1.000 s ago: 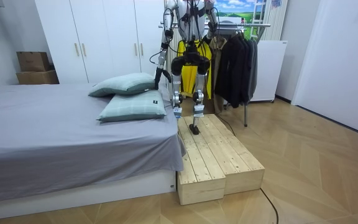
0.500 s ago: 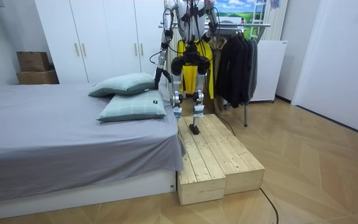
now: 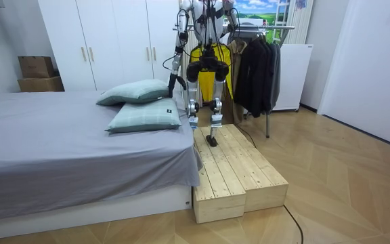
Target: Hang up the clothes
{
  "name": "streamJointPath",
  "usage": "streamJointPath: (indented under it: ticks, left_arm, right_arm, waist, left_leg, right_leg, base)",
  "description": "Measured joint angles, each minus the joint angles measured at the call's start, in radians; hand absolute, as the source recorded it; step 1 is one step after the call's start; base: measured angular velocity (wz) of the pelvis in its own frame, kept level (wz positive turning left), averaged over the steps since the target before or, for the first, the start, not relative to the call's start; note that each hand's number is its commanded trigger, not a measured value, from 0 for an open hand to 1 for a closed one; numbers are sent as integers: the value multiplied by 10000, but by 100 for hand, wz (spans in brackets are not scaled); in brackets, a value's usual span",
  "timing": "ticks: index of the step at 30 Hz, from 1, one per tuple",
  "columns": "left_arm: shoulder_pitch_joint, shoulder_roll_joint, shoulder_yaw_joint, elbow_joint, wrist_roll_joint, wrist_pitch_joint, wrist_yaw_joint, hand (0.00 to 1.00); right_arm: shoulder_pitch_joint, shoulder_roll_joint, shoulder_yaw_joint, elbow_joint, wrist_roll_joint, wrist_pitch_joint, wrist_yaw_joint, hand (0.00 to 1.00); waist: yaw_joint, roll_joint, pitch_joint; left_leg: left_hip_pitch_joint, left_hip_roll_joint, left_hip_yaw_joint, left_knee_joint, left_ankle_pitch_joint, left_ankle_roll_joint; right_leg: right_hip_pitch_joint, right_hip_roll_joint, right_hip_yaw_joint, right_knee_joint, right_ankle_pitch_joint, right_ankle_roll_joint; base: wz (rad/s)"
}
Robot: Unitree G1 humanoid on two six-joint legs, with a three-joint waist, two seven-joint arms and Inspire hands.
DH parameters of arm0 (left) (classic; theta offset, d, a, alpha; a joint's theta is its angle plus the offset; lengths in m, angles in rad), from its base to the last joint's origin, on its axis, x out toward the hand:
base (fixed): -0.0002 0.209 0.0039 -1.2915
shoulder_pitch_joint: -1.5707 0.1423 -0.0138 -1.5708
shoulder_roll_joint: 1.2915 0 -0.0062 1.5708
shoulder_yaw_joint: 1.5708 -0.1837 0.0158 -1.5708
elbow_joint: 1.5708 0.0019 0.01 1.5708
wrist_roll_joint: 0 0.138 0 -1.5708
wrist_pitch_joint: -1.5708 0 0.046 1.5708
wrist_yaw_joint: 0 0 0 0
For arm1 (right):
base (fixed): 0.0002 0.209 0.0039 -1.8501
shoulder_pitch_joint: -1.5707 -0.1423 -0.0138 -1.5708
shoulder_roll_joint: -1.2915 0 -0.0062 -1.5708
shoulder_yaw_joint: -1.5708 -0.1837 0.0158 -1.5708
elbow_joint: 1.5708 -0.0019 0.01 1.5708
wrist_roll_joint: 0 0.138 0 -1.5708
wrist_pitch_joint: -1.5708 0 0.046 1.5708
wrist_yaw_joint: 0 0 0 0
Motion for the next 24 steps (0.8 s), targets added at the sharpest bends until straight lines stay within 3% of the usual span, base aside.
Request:
streamJointPath:
  ticks: [1,7,17,24]
  left_arm:
    - [3,-6,16,1,7,0,1,0]
    - [45,-7,10,16,8,-5,12,0]
    - [139,-49,9,35,41,-18,150,0]
    - [186,-59,12,15,43,-15,151,0]
  right_arm:
    - [27,-1,1,-168,-8,65,5,0]
    - [26,-2,19,-675,5,504,213,0]
    - [27,-14,18,-668,208,853,329,0]
    - [32,-14,17,-668,193,857,327,0]
  waist:
    - [-3,-16,-35]
    - [-33,-18,-44]
    - [-124,-65,-76]
    - [-195,-64,-76]
  left_leg:
    - [-68,0,66,4,0,0]
    - [-133,13,216,5,0,-1]
    - [-69,-7,175,16,-1,-2]
    - [-72,-7,148,17,-2,-2]
  right_leg:
    - [-102,-5,-3,95,-1,-4]
    - [-250,6,36,296,13,-39]
    - [-207,5,96,308,3,-15]
    - [-184,8,117,264,3,-9]
  base:
    - [-12]
    - [-6]
    - [0]
    - [0]
